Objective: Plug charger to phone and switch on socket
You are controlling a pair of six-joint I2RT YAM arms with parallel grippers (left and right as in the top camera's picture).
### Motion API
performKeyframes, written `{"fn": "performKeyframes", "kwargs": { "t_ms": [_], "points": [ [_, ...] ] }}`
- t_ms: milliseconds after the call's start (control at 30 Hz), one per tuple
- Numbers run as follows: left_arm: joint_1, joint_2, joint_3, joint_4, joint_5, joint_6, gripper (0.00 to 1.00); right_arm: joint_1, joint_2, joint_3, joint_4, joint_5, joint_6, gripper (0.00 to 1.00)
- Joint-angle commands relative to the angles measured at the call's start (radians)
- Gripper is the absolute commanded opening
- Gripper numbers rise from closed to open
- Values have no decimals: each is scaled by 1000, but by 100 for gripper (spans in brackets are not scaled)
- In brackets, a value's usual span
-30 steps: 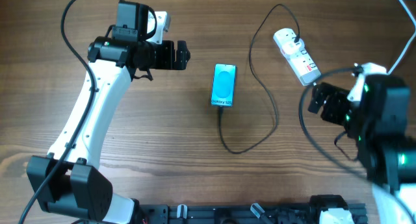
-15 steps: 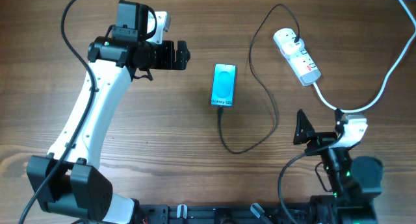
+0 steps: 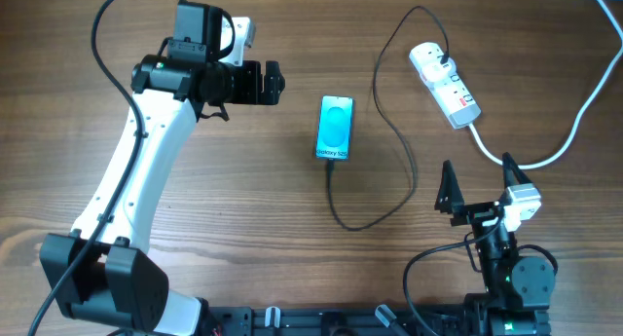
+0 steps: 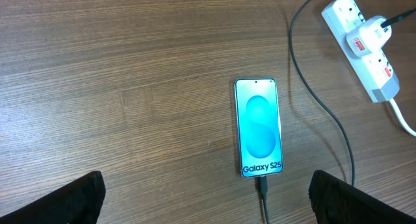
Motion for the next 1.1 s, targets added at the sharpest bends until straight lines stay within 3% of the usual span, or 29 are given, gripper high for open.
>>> {"fn": "performKeyframes", "kwargs": {
  "t_ms": [0,133,600,1067],
  "points": [
    [-3,8,-2,2,1,5,100,-3,-15,-10,-43,-8,-76,100],
    [-3,8,-2,2,1,5,100,-4,-14,-10,-137,31,-72,100],
    [-3,8,-2,2,1,5,100,-5,-14,-10,-141,71,-136,100],
    [-3,8,-2,2,1,5,100,-23,-14,-10,-140,93,-79,100]
  ]
}}
